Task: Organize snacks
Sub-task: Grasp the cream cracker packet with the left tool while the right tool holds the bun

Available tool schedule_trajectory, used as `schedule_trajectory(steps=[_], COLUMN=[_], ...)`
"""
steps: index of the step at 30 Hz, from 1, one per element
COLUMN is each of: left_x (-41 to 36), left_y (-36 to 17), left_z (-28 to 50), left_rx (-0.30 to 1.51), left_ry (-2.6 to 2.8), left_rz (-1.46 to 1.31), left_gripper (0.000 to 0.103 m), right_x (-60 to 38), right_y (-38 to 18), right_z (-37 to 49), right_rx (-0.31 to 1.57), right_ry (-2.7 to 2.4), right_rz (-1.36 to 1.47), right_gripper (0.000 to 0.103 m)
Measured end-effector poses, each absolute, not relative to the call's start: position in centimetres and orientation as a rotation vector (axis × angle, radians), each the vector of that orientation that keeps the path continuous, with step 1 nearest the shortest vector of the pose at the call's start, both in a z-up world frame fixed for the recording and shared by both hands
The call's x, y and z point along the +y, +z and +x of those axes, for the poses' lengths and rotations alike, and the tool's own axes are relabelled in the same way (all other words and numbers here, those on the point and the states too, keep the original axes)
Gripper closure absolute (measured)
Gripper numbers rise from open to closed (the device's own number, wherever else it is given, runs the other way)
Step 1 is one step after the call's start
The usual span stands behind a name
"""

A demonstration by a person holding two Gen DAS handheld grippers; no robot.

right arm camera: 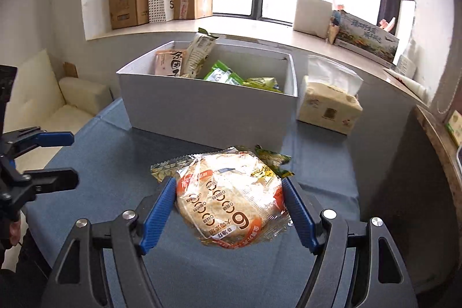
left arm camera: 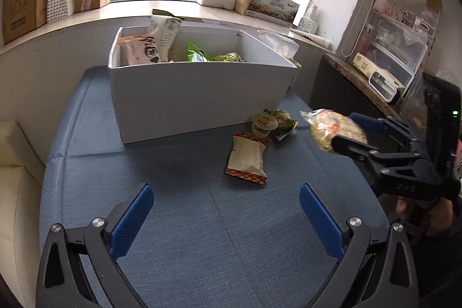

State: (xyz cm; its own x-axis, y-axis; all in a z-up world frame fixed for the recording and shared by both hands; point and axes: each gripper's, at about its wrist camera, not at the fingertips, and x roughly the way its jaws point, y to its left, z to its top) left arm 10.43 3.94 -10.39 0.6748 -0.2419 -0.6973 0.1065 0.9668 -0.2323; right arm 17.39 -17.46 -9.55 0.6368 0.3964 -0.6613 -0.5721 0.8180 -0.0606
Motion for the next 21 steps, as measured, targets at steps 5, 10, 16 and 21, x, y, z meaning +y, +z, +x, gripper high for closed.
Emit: schedule_trajectory(steps=[5, 10, 16, 21], left_x=[0.2, -2.3, -3.5, -4.3], left_y=[-12.8, -15.7, -17.6, -17.4], left_z=[14.6, 19.5, 22.4, 22.0], left_rx=[0.876, 0.959, 1.014, 0.998], left_ry=[-0.284, -0.3, -0.259, -0.217], left_rz=[-0.087, -0.071, -0.051, 0.054], left_gripper=[0.0, 0.0, 0.02, 0.05], right_x=[-21.6, -24.8, -25.9, -25.9], right_y=[-8.8, -8.8, -9.7, -10.2], right_z=[15.9, 15.3, 15.5, 15.4], right_rx=[0.667, 0.674, 0.694, 0.704], right_ry=[0.486, 0.445, 0.439, 0.442], right_rz=[-0.207, -0.135, -0.097, -0.09], right_gripper=[0.024, 0.024, 0.024, 0.024])
